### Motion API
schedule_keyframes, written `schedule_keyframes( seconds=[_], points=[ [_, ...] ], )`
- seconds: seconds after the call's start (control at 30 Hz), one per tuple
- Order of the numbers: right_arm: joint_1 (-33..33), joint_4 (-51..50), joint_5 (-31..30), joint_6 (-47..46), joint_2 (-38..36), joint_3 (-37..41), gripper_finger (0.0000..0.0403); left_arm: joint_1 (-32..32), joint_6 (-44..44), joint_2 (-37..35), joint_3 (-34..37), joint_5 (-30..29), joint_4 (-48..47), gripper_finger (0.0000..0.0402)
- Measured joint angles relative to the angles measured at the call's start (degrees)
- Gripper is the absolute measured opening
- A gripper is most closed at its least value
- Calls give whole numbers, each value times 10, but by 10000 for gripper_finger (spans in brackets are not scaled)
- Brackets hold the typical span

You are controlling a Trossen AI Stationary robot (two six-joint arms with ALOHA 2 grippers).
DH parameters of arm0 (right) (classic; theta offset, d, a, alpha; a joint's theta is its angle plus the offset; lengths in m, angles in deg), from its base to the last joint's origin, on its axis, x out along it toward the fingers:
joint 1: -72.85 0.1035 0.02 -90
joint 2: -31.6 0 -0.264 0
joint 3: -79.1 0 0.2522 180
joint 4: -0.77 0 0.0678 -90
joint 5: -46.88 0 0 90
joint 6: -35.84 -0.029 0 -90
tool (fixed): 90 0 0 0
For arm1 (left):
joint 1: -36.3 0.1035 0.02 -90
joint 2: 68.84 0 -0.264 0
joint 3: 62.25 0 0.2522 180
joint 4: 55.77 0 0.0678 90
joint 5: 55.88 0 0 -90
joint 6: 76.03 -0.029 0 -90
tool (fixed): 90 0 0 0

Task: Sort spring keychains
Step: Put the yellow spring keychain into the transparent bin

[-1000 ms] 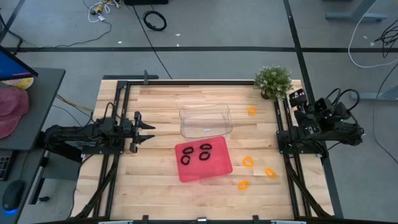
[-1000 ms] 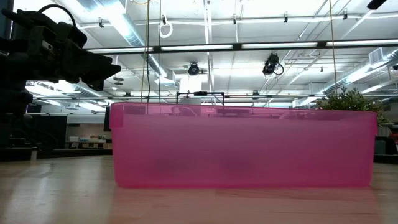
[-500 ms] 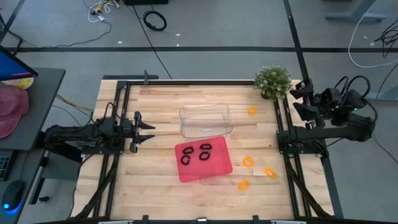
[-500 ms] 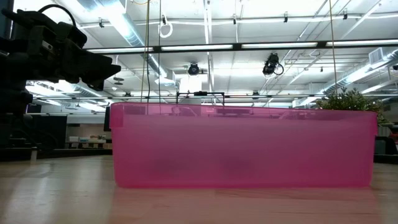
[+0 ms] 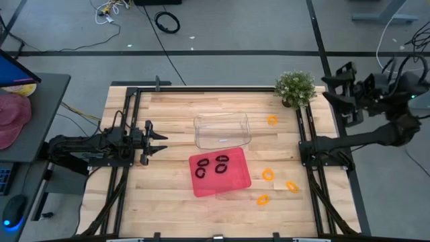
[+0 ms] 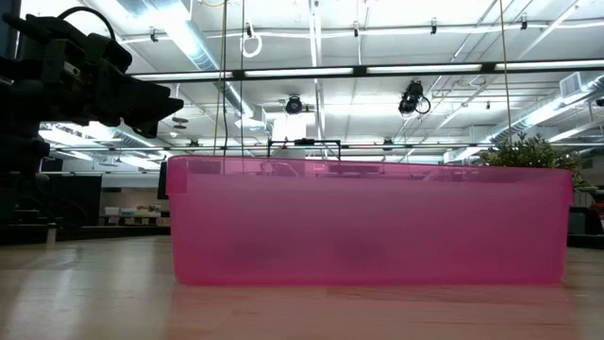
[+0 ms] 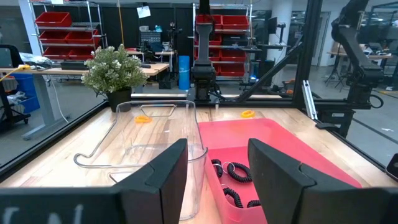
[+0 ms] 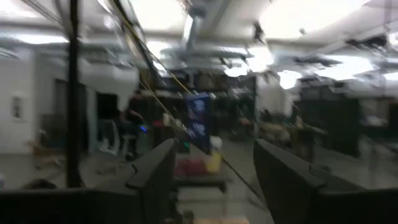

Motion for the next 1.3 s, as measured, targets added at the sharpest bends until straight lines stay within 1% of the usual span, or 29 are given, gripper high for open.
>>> schedule_keyframes(
  seconds=[0.07, 0.17, 0.43, 0.57, 0.73, 0.87, 0.97, 1.1, 1.3],
  points=[
    [0, -41, -21, 1, 22, -40, 222, 0, 0, 0, 0, 0, 0, 172],
    [0, -87, -37, 1, 55, -95, 222, 0, 0, 0, 0, 0, 0, 172],
    [0, -173, -41, 1, 134, -235, 222, 0, 0, 0, 0, 0, 0, 172],
    [0, -229, -61, -3, 172, -309, 222, 0, 0, 0, 0, 0, 0, 172],
    [0, -308, -69, -18, 220, -394, 222, 0, 0, 0, 0, 0, 0, 172],
    [0, -393, -69, -41, 260, -454, 222, 0, 0, 0, 0, 0, 0, 172],
    [0, -451, -71, -62, 288, -489, 222, 0, 0, 0, 0, 0, 0, 172],
    [0, -516, -70, -68, 318, -521, 222, 0, 0, 0, 0, 0, 0, 172],
    [0, -605, -70, -107, 348, -541, 222, 0, 0, 0, 0, 0, 0, 172]
  ],
)
